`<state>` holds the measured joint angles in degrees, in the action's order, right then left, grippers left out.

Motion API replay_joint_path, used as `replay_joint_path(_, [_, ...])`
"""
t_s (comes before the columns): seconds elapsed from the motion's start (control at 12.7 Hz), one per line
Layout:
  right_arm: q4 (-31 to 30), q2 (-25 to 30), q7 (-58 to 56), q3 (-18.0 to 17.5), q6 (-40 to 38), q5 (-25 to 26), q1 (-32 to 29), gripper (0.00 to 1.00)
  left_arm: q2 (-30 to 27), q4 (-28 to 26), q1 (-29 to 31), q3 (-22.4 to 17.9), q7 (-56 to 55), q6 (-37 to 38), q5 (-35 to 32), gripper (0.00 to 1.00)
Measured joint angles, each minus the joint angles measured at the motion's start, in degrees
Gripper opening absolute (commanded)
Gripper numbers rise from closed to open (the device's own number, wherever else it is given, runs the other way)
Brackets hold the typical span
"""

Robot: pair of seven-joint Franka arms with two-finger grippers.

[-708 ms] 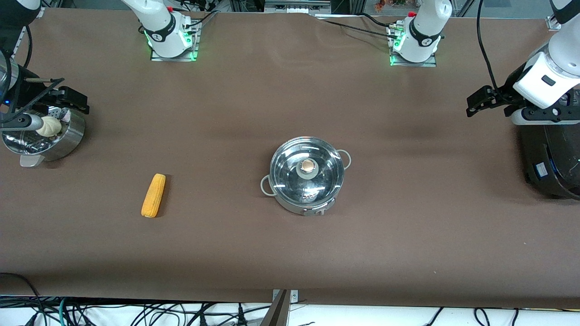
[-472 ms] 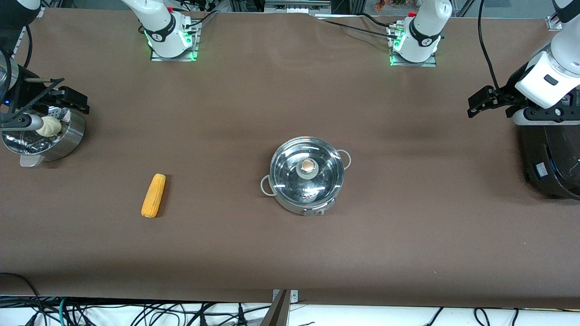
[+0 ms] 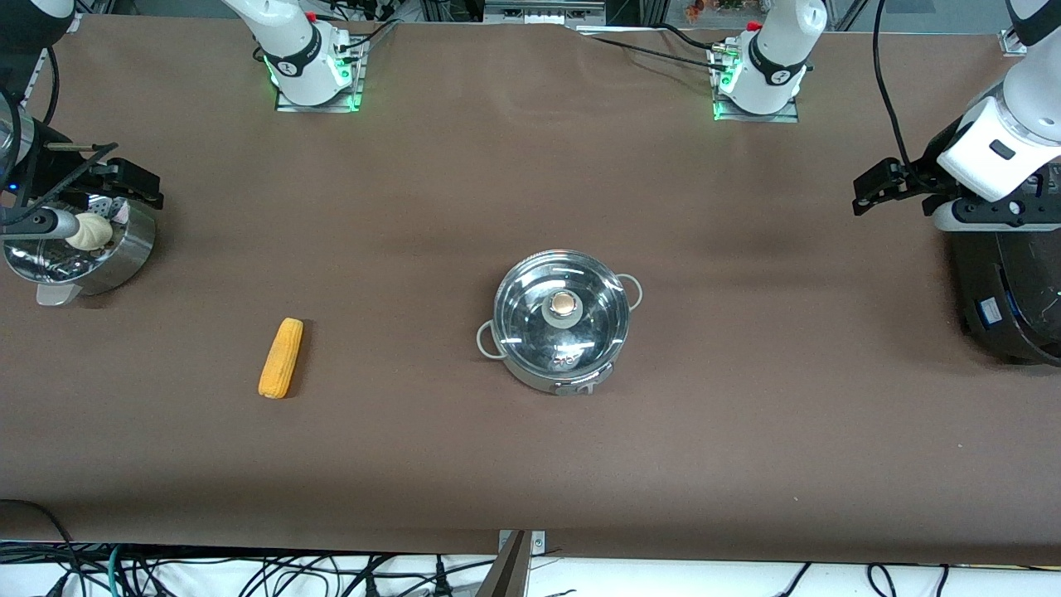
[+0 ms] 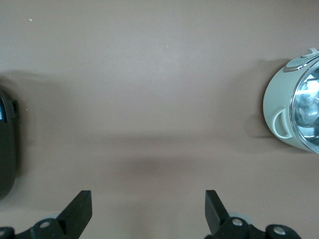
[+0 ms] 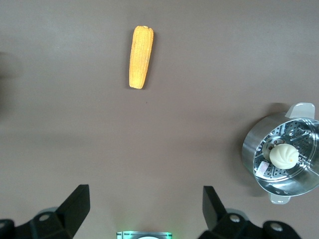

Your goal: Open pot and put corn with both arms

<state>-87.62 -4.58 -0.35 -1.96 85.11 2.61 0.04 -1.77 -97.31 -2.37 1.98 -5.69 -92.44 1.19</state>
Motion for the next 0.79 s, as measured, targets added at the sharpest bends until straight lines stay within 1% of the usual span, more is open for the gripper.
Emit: replay_joint_path(0.79, [0.0, 0.0, 0.0, 0.0, 0.0, 0.0, 0.0, 1.0, 0.0, 0.1, 0.0, 0.3, 0.0, 1.7, 0.0, 1.0])
